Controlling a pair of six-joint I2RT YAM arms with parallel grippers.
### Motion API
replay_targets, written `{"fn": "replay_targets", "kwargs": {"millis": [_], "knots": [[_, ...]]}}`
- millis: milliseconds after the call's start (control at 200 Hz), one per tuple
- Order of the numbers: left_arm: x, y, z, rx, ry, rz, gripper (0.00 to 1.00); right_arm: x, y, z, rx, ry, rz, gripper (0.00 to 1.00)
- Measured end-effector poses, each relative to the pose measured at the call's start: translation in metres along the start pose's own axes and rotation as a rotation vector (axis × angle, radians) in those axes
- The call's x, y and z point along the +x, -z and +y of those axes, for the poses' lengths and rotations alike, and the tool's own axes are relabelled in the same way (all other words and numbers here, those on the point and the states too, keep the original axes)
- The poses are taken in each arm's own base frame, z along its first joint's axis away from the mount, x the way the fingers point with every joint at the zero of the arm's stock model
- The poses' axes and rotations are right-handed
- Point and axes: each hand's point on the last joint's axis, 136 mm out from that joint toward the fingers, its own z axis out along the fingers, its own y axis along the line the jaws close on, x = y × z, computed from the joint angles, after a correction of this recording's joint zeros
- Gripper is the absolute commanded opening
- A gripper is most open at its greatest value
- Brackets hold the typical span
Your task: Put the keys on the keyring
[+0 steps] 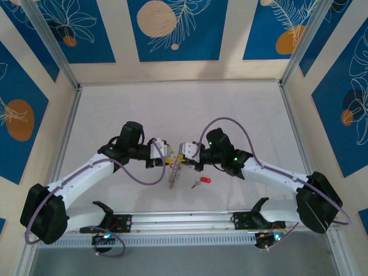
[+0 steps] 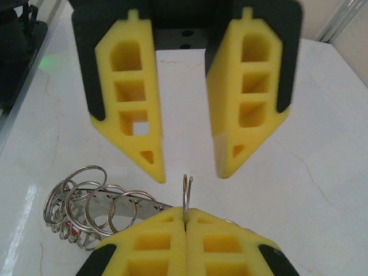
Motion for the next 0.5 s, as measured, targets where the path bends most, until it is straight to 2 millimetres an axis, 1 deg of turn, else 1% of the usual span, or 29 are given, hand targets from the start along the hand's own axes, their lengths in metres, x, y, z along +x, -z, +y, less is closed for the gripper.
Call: {"fn": "replay_targets", "kwargs": {"millis": [190,500], "knots": [[-0.0029,-0.0003,0.0019,-0.007,0.003,-0.011,0.25,0.0051,-0.0049,0.0025,-0.011,-0.004,0.027,0.00],[-0.0008,-0.0035,-0.0013,0.010,0.000,-0.007,0.23,0.0017,-0.0057,0.0021,-0.008,0.001,0.024,0.00]]}}
